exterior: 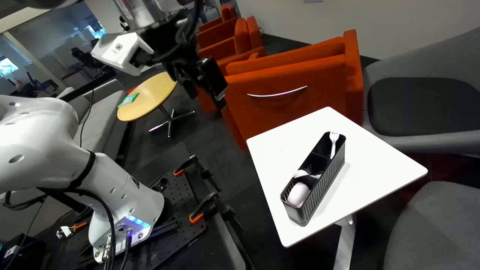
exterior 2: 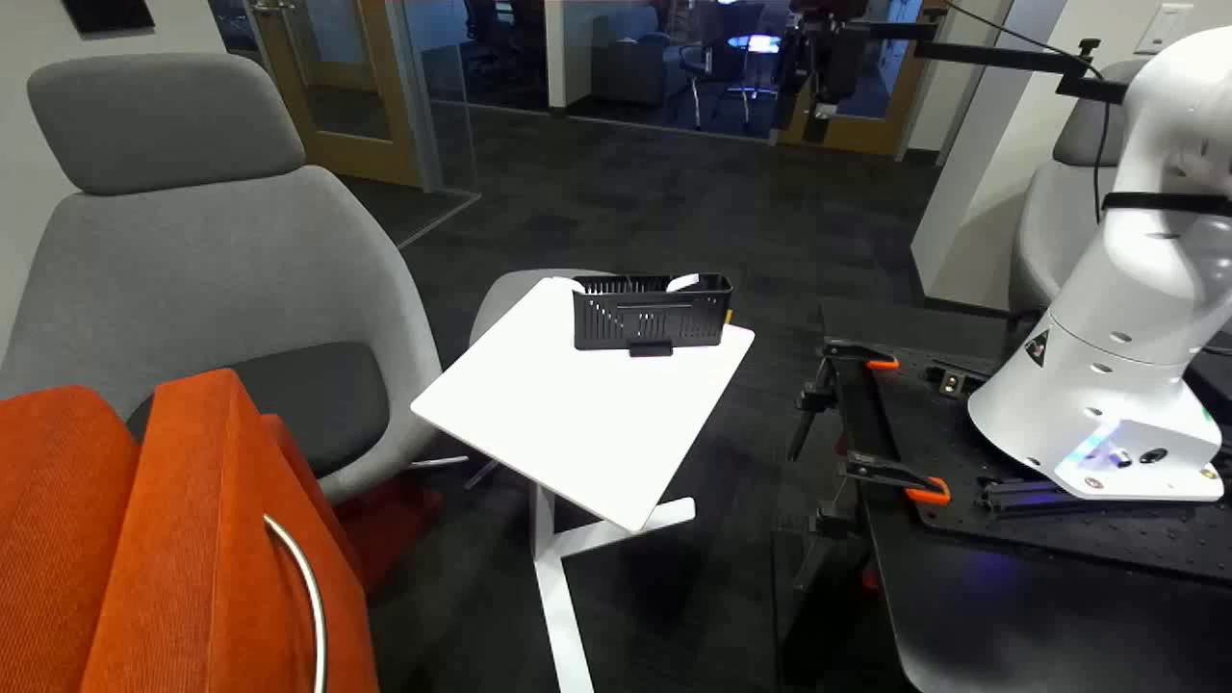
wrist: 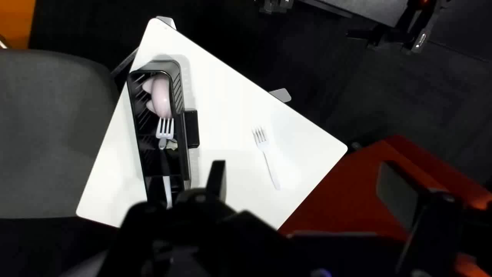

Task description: Remove the fork from the table and put it in the middle compartment of the rack

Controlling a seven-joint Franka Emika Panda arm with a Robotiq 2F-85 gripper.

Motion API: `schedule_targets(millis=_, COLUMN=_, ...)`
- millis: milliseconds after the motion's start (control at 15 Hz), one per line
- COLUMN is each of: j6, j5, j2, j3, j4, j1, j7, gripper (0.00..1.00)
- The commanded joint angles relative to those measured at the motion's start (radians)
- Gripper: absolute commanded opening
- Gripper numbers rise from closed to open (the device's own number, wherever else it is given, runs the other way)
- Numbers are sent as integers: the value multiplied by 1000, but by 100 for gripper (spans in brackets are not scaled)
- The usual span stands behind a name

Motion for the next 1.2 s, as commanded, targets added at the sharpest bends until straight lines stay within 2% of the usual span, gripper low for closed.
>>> schedule_targets(millis=0, j6=-1, j5=15, j2=5, j3=19, j4=1, j1=-20, j7=-12, gripper=100)
schedule_targets(millis=200, j6=-1, j5=15, j2=5, j3=19, j4=1, j1=-20, j7=-12, gripper=100)
schedule_targets(millis=400, j6=95, j5=3, j2=78, j3=50, j4=-25, j1=27, j7=-35, gripper=100)
schedule_targets(millis=733, j6=391, j5=-9, j2=307, j3=125, j4=-60, j1=98, j7=-73, gripper=100)
schedule_targets(millis=933, j6=526, j5=-11, j2=464, j3=167, j4=-42, j1=101, j7=-70, gripper=100)
schedule_targets(millis=1000, j6=535, j5=-15, j2=498, j3=182, j4=-37, j1=91, j7=-62, gripper=100)
schedule_targets(millis=1067, j6=495, j5=5, j2=507, j3=182, j4=-28, j1=93, j7=-102, gripper=100)
schedule_targets(millis=1133, j6=508, j5=11, j2=455, j3=200, j4=-66, j1=79, j7=-60, gripper=100)
